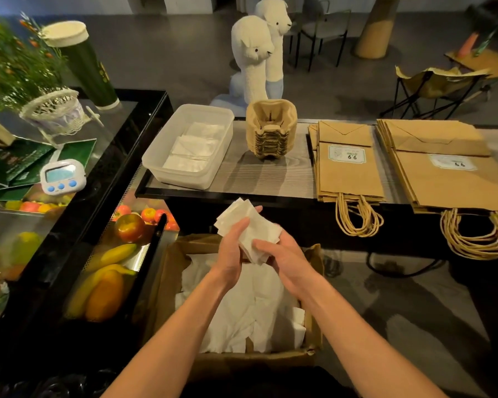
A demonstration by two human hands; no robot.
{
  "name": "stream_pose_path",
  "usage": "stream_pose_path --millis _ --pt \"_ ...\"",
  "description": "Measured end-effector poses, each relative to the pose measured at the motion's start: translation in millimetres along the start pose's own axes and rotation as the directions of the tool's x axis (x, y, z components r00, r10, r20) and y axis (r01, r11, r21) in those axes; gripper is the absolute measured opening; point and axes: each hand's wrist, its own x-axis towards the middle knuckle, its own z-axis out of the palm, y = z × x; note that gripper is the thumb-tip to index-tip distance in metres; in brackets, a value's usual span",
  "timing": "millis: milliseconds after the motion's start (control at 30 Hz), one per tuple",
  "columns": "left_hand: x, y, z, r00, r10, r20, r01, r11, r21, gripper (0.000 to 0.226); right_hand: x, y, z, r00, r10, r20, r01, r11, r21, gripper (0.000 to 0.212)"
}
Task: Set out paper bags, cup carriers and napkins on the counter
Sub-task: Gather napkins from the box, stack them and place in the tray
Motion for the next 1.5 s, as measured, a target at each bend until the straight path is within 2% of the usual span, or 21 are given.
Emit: stream_pose_path --millis 67,133,233,300,433,533,633,767,900,1033,1167,1300,1367,1500 --pt "7 15 1 0.999 0.045 -0.003 -0.045 0.999 0.026 0.029 4 -19 -1 0.994 -0.103 -0.039 0.098 0.989 -0.109 0.042" --pt "18 30 -1 0.993 0.111 -0.045 -0.108 0.991 0.074 0.042 9 -39 -5 0.973 -0.225 -0.052 0.203 0.941 -0.273 0.042" --pt "36 54 -3 0.97 0.242 -0.024 -0.232 0.951 0.204 0.047 22 -67 -15 0.9 -0.436 0.003 0.37 0.76 -0.534 0.041" --pt "47 70 -1 0.954 0.299 0.024 -0.294 0.919 0.264 0.051 34 -83 -20 0.841 -0.539 0.052 0.439 0.623 -0.647 0.045" --pt "71 89 4 0.926 0.368 0.086 -0.369 0.834 0.411 0.05 60 -105 -22 0.771 -0.632 0.086 0.466 0.466 -0.752 0.049" --pt "83 88 8 0.927 0.364 0.087 -0.363 0.819 0.445 0.057 76 -105 -24 0.765 -0.634 0.11 0.451 0.405 -0.795 0.044" --pt "94 78 7 0.931 0.355 0.087 -0.352 0.809 0.47 0.062 88 -93 -29 0.819 -0.567 0.085 0.392 0.444 -0.806 0.059" --pt "101 76 7 0.94 0.336 0.064 -0.325 0.818 0.474 0.055 98 -77 -31 0.831 -0.557 0.003 0.364 0.54 -0.759 0.072" --pt "103 73 11 0.944 0.318 0.082 -0.312 0.793 0.522 0.045 103 -76 -27 0.841 -0.541 -0.029 0.357 0.593 -0.722 0.066" --pt "100 72 18 0.946 0.31 0.097 -0.318 0.826 0.465 0.054 103 -76 -24 0.83 -0.557 0.0 0.413 0.616 -0.671 0.052" --pt "99 74 17 0.951 0.306 0.043 -0.295 0.86 0.416 0.06 104 -77 -30 0.861 -0.508 -0.015 0.375 0.657 -0.654 0.061" --pt "98 75 23 0.935 0.353 0.007 -0.321 0.839 0.44 0.055 102 -81 -27 0.812 -0.582 0.036 0.457 0.597 -0.66 0.045" --pt "98 74 22 0.927 0.374 -0.001 -0.342 0.849 0.402 0.058 101 -83 -28 0.809 -0.587 0.02 0.469 0.626 -0.623 0.048" --pt "98 71 20 0.944 0.329 -0.016 -0.304 0.891 0.337 0.067 102 -81 -33 0.851 -0.526 -0.003 0.423 0.688 -0.589 0.067"
